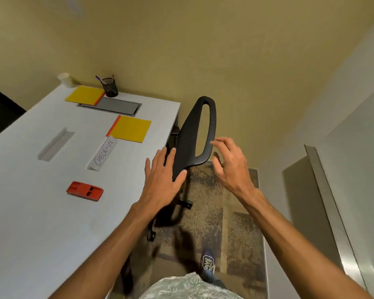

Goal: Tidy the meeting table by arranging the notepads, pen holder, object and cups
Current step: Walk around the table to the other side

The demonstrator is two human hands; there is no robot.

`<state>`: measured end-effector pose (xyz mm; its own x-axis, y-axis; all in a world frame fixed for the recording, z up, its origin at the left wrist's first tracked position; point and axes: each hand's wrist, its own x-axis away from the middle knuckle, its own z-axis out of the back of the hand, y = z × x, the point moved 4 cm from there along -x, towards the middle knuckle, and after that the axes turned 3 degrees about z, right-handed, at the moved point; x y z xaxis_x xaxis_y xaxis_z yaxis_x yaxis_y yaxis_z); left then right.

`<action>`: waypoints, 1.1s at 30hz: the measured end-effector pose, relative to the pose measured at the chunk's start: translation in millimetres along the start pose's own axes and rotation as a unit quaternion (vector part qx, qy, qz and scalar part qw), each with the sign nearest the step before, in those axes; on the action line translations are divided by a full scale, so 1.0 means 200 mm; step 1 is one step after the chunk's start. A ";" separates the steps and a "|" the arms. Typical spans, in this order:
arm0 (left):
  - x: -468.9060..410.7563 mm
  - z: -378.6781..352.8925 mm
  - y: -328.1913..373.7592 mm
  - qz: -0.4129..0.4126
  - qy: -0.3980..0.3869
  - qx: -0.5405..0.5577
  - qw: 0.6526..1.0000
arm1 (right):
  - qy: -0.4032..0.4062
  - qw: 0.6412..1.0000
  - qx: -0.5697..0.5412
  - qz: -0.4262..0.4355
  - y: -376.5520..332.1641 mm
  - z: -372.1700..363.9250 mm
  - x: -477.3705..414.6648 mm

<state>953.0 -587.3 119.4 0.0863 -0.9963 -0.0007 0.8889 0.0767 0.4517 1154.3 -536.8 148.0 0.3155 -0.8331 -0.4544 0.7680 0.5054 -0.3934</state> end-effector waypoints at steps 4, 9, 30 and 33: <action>-0.24 -0.02 0.06 0.070 0.045 0.022 0.996 | -0.032 0.997 -0.034 0.062 0.19 -0.03 -0.36; -0.40 -0.05 0.06 0.117 0.099 0.027 0.988 | -0.060 0.988 -0.062 0.125 0.30 -0.12 -0.66; -1.27 -0.11 -0.45 0.304 0.201 0.068 0.929 | -0.347 0.882 -0.019 0.319 0.32 -1.22 -1.75; -1.34 -0.12 -0.56 0.335 0.187 0.081 0.920 | -0.383 0.854 -0.007 0.352 0.28 -1.38 -1.84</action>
<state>841.4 -327.5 46.7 0.7661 -0.6419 0.0331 0.5038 0.6317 0.5892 928.8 -140.4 72.2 0.9725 -0.2214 0.0727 0.2327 0.9400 -0.2496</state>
